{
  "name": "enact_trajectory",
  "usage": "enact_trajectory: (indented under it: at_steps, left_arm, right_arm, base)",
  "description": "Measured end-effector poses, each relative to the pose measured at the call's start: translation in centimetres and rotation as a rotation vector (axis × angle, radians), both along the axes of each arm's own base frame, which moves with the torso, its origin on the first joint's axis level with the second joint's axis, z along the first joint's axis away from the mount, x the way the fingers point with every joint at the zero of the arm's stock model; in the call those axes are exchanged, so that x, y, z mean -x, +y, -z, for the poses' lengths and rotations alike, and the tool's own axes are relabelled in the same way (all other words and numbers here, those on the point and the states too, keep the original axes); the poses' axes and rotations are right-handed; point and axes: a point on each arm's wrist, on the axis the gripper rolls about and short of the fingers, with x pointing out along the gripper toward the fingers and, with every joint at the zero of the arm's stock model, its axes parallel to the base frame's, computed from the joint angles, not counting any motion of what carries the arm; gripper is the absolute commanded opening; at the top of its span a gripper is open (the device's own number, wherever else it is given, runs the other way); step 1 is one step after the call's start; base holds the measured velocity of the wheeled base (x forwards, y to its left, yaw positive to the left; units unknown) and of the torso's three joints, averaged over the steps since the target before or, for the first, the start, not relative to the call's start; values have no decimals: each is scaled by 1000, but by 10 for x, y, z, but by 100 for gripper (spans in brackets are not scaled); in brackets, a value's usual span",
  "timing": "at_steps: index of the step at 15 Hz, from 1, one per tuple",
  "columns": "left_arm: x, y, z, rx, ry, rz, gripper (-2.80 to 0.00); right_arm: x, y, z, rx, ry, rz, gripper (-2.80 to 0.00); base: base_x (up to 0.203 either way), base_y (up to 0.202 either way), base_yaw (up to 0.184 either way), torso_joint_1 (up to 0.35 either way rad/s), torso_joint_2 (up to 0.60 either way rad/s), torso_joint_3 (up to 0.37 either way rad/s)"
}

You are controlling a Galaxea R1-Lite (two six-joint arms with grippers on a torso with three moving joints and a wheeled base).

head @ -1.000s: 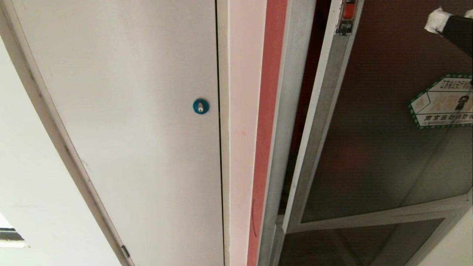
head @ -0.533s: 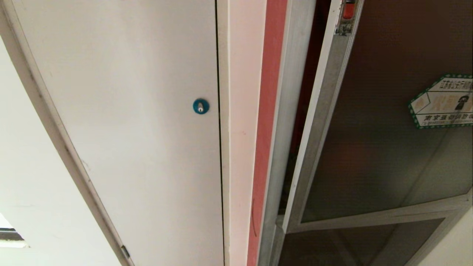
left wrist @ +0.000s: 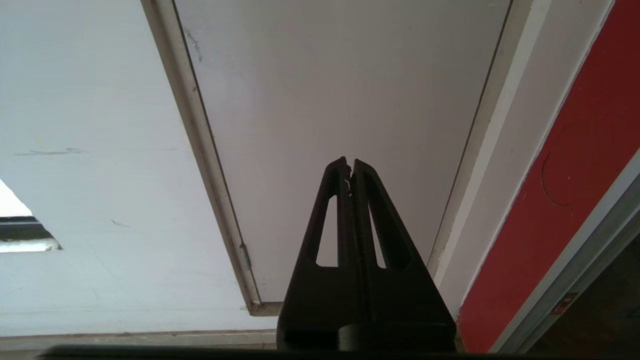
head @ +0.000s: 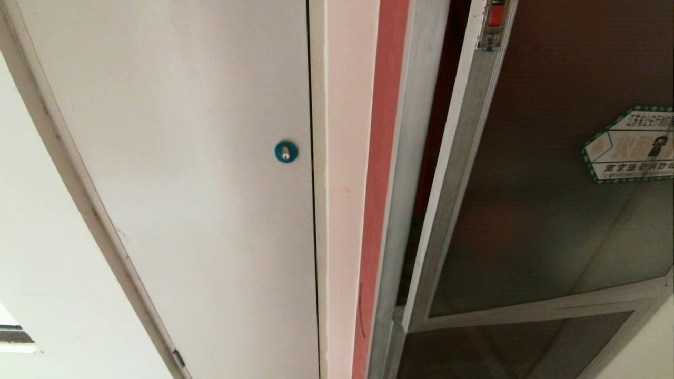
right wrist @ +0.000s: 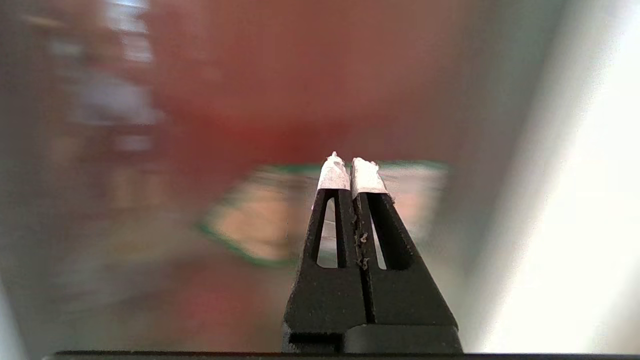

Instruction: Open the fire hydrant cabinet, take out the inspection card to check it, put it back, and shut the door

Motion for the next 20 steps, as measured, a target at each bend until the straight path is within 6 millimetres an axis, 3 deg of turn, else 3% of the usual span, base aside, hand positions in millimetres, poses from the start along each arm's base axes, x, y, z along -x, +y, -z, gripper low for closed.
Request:
enact_trajectory:
  at_steps: [5,10,15,17,20]
  left_arm:
    - [0,0,0,0,0,0,-280]
    - [0,0,0,0,0,0,-280]
    - [0,0,0,0,0,0,-280]
    - [0,0,0,0,0,0,-280]
    - [0,0,0,0,0,0,-280]
  right_arm:
    - [67,-18,17,15,8,191,-280]
    - [130,-19,68,45,129,150,-280]
    - [135,-8,150,-7,238,-173,-280]
    - [123,-4,179,-80,242,-317,-280]
    - [96,-3,217,-113,223,-369,-280]
  base:
    - [0,0,0,0,0,0]
    - [0,0,0,0,0,0]
    - [0,0,0,0,0,0]
    - [0,0,0,0,0,0]
    - [0,0,0,0,0,0]
